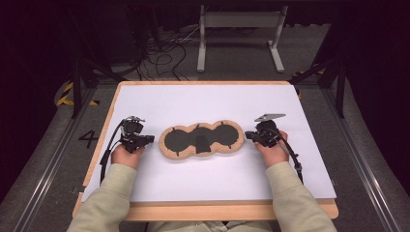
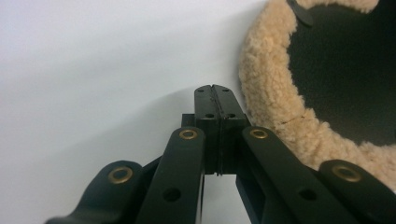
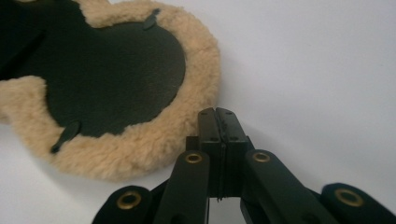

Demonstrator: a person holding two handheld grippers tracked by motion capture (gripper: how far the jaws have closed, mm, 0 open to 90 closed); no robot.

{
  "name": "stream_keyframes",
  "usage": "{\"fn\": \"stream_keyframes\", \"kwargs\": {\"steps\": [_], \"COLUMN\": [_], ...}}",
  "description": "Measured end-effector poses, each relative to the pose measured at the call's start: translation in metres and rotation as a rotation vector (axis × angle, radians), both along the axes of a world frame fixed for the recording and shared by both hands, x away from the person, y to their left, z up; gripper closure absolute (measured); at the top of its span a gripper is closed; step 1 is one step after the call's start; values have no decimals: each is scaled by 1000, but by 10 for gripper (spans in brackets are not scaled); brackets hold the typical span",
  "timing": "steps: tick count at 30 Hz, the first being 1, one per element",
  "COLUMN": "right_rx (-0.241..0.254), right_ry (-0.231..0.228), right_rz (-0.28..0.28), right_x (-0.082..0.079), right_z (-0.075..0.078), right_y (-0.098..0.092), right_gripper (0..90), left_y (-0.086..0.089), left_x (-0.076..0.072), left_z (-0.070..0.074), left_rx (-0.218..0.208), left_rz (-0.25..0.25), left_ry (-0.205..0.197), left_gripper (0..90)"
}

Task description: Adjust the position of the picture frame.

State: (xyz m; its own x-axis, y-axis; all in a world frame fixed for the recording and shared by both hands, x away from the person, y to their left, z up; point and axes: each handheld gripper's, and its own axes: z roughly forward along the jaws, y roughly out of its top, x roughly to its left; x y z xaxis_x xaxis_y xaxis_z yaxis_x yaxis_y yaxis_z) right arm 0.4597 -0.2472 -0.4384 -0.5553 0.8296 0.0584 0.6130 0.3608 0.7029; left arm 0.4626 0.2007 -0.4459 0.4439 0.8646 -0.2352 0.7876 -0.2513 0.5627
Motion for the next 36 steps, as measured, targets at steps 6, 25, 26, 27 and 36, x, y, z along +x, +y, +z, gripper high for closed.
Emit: {"fn": "stream_keyframes", "kwargs": {"steps": [6,25,26,27,36], "right_rx": [-1,8,6,4,37], "right_ry": [24,-69,-85,-92,34], "right_rz": [-6,67,45,9,-33], "right_x": [10,-20,-17,-11,33], "right_z": [-5,20,21,21,-6], "right_y": [7,4,1,-4,-19], "right_gripper": [900,900,900,900,900], "left_y": [-12,-41,-39,-38,-36], "left_x": [-1,-10,-9,-8,-4], "left_z": [-3,2,2,1,-3], "left_rx": [-17,68,48,40,-5], "left_rz": [-71,-129,-124,-126,-129], "left_ry": [28,-22,-11,-4,-4], "left_gripper": [900,900,900,900,900]}}
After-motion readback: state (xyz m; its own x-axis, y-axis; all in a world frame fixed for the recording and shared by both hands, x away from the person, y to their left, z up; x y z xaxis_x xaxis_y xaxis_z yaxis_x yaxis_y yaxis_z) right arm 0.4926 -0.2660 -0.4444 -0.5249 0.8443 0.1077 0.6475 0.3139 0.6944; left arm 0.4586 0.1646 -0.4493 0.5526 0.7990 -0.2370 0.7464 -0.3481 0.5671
